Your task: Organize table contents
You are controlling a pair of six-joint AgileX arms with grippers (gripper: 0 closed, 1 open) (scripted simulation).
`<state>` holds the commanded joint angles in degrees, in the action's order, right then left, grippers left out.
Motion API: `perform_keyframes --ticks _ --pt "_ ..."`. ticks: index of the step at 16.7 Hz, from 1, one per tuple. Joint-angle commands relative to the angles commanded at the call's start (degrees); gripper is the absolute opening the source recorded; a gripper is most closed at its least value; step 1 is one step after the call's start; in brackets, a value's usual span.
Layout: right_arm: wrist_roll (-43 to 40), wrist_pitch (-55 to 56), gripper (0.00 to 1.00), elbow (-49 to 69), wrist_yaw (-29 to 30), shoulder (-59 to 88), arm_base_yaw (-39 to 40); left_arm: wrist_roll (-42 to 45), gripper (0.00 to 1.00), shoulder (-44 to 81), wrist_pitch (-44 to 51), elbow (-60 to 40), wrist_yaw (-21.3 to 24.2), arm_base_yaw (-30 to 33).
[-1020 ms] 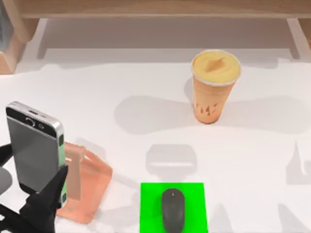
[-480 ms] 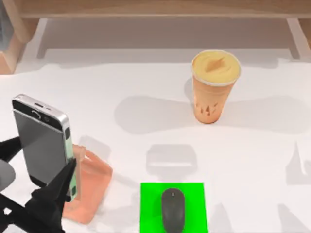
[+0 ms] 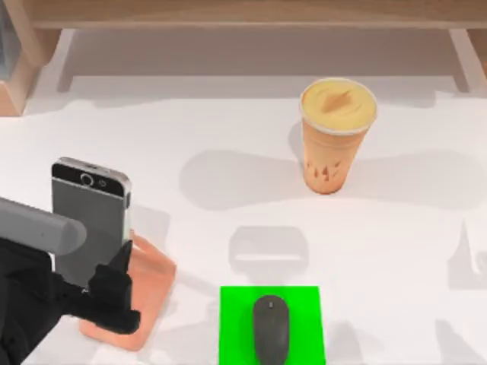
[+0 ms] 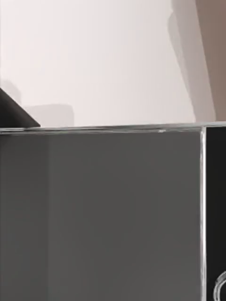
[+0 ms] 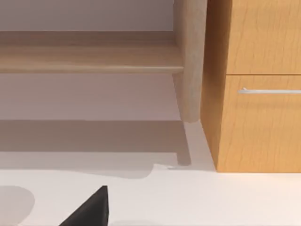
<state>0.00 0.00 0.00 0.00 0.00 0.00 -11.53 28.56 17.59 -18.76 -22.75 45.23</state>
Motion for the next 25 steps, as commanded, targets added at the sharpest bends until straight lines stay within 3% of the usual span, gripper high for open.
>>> perform_keyframes --ticks 7,20,25 --pt "0.0 0.0 1.00 0.0 0.0 0.0 0.0 -1.0 0.00 2.0 -0.9 0.7 0.6 -1.4" --pt "0.0 0.0 1.00 0.0 0.0 0.0 0.0 -1.0 0.98 2.0 -0.9 0.7 0.6 -1.4" --pt "0.0 0.0 1.00 0.0 0.0 0.0 0.0 -1.0 1.00 2.0 -0.9 0.7 0.6 -1.4"
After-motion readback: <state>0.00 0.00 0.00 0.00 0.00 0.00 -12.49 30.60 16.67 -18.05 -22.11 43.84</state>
